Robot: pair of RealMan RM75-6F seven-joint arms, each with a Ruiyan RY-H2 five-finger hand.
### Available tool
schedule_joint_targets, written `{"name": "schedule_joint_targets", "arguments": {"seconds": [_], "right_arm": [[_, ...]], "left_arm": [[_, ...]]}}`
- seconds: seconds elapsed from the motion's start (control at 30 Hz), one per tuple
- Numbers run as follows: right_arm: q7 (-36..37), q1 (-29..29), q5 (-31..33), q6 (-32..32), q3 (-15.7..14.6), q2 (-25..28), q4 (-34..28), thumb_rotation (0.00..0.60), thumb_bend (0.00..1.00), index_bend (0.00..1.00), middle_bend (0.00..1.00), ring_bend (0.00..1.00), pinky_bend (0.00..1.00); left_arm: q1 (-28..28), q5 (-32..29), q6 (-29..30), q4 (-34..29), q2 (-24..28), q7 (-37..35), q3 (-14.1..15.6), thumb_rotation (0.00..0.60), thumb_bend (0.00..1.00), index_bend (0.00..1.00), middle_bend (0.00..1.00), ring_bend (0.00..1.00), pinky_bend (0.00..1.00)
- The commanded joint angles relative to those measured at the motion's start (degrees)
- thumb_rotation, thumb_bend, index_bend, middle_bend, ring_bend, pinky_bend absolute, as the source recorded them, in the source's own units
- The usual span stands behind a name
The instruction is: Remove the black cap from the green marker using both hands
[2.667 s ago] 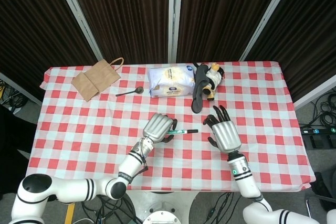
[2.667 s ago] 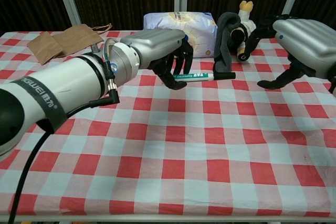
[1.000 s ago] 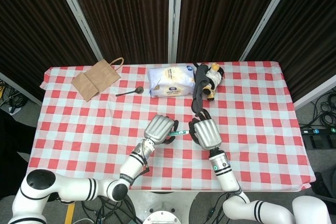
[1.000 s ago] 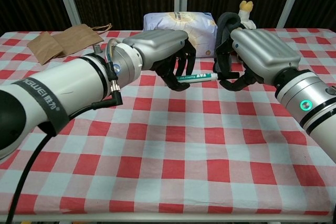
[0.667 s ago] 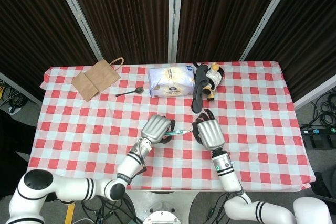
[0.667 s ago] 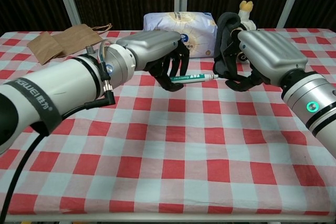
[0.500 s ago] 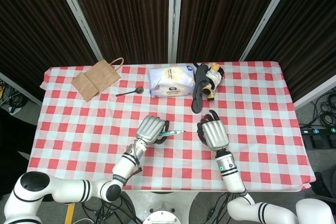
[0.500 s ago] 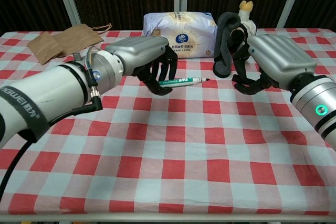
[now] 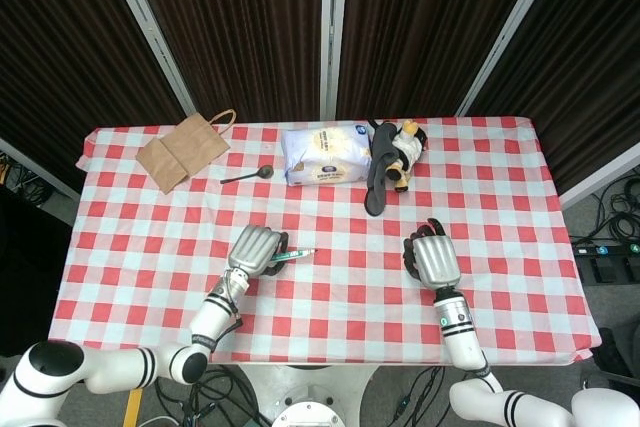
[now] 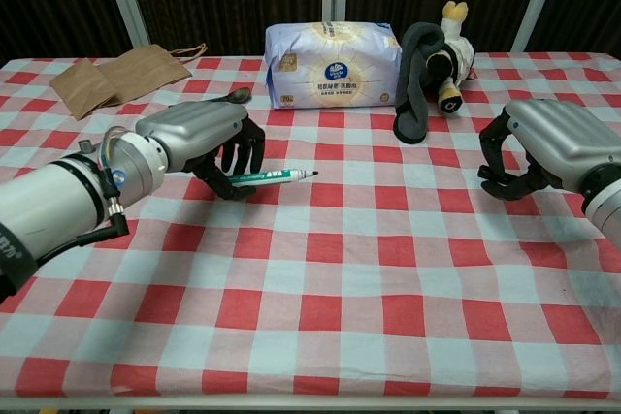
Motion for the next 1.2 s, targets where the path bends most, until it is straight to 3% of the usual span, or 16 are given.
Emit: {"name": "schedule_joint_targets", "arguments": {"seconds": [0.03, 0.13, 0.2, 0.27, 0.33, 0.53, 0.7, 0.87, 1.07, 1.2], "right_arm": [[0.3, 0.0, 0.0, -0.7, -0.3, -0.1, 0.4, 0.600, 0.23, 0.75, 0.67, 0.33, 0.18], [0.5, 0.1, 0.0, -2.1, -0.9, 0.6, -0.5, 0.600, 0.07, 0.64, 0.54, 0.25, 0.12], [0.1, 0.1, 0.3, -2.6, -0.9, 1.1, -1.3, 0.600, 0.03, 0.57, 0.47, 0.20, 0.09], [-0.4, 0.1, 0.6, -2.7, -0.7, 1.6, -2.3, 0.600, 0.00, 0.42, 0.34, 0.10, 0.02], [-0.8, -0.1, 0.7, -2.3, -0.5, 2.1, -3.3, 0.600, 0.00, 0.35, 0.29, 0.06, 0.00], [-1.2, -1.4, 0.3, 0.0, -0.3, 4.7, -7.2, 0.600, 0.00, 0.32, 0.27, 0.05, 0.00], [-0.7, -5.2, -1.8, 6.3, -1.4, 9.6, -13.6, 0.600, 0.00, 0.30, 0.26, 0.05, 0.00], [1.1, -11.9, -3.1, 14.0, -4.1, 16.1, -18.3, 0.600, 0.02, 0.27, 0.23, 0.01, 0.00], [5.6, -19.6, -5.5, 20.1, -9.3, 23.6, -21.8, 0.600, 0.10, 0.19, 0.19, 0.00, 0.00], [4.5, -23.0, -7.2, 22.7, -11.9, 24.6, -22.3, 0.600, 0.11, 0.17, 0.18, 0.00, 0.00]], "left_arm": [[0.7, 0.9, -0.8, 0.9, -0.1, -1.2, 0.3, 0.600, 0.29, 0.53, 0.55, 0.49, 0.53], [1.4, 1.2, -0.9, 1.2, 0.1, -1.8, 0.2, 0.600, 0.17, 0.46, 0.51, 0.46, 0.52], [1.7, 1.7, -0.4, 1.5, 0.0, -2.2, 0.0, 0.600, 0.14, 0.41, 0.49, 0.44, 0.51], [2.2, 2.1, 0.2, 1.8, -0.1, -2.4, -0.4, 0.600, 0.13, 0.37, 0.44, 0.40, 0.47], [2.4, 2.6, 1.0, 1.6, 0.0, -2.1, -0.7, 0.600, 0.12, 0.35, 0.38, 0.34, 0.41], [4.0, 4.2, 5.0, -2.7, 1.7, -2.9, -2.9, 0.600, 0.11, 0.35, 0.33, 0.27, 0.32], [8.0, 6.3, 13.9, -10.1, 5.6, -0.3, -3.3, 0.600, 0.11, 0.35, 0.33, 0.27, 0.32], [14.9, 9.6, 24.3, -15.1, 11.2, 3.3, 0.1, 0.600, 0.10, 0.35, 0.33, 0.25, 0.30], [23.9, 13.3, 33.6, -12.6, 15.9, 1.8, 5.2, 0.600, 0.13, 0.35, 0.33, 0.23, 0.26], [30.0, 12.5, 36.6, -13.7, 17.5, -0.9, 7.9, 0.600, 0.17, 0.35, 0.32, 0.22, 0.25]]}}
